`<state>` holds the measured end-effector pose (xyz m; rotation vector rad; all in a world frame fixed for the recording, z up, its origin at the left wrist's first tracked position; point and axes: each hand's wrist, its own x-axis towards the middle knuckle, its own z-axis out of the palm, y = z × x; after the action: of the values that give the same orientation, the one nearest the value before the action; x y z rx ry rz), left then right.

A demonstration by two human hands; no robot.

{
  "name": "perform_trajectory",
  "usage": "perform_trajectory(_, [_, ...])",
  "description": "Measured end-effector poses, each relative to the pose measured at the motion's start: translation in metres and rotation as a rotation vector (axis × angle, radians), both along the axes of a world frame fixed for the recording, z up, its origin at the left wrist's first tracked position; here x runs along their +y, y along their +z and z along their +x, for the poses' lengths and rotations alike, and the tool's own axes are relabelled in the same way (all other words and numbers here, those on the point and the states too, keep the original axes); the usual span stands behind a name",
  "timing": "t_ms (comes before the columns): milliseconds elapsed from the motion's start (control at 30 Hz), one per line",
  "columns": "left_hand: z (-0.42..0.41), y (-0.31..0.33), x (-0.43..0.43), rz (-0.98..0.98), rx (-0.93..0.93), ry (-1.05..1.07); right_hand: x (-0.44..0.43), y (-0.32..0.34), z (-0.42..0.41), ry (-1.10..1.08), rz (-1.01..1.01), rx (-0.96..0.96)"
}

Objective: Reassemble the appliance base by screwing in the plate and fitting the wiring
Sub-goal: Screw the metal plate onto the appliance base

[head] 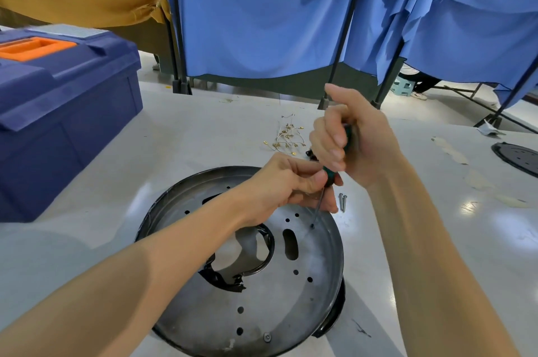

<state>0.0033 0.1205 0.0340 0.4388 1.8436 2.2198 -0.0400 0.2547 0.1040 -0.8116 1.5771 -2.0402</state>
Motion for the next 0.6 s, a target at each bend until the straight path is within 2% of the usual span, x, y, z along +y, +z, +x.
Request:
perform_trajectory(67, [0.001, -0.001, -0.001, 0.007, -0.004, -0.021, -0.002, -0.002, 0.0, 0.052, -0.039, -0.006])
perform_trajectory(100, [0.001, -0.001, -0.002, 0.016, -0.009, -0.02, -0.007, -0.004, 0.001, -0.014, -0.061, 0.008])
perform_trajectory(167, [0.001, -0.003, -0.003, 0.043, -0.011, -0.008, -0.02, -0.012, 0.006, -0.335, -0.085, 0.121])
perform_trajectory(267, [0.001, -0.006, -0.003, 0.028, 0.015, 0.027, -0.037, -0.026, 0.019, -0.961, -0.053, 0.4])
perform_trajectory(333, [0.002, -0.006, 0.0, -0.006, 0.031, 0.038, -0.043, -0.033, 0.027, -1.065, -0.079, 0.453])
perform_trajectory(400, [0.003, -0.005, 0.0, 0.0, 0.021, 0.035, -0.036, -0.03, 0.026, -0.92, -0.119, 0.325])
perform_trajectory(500, [0.002, -0.004, -0.002, 0.037, -0.014, 0.021, -0.015, -0.009, 0.009, -0.404, -0.022, 0.079])
perform_trajectory(600, [0.001, -0.005, -0.002, 0.019, -0.028, -0.018, -0.003, 0.002, -0.004, -0.036, 0.073, 0.002])
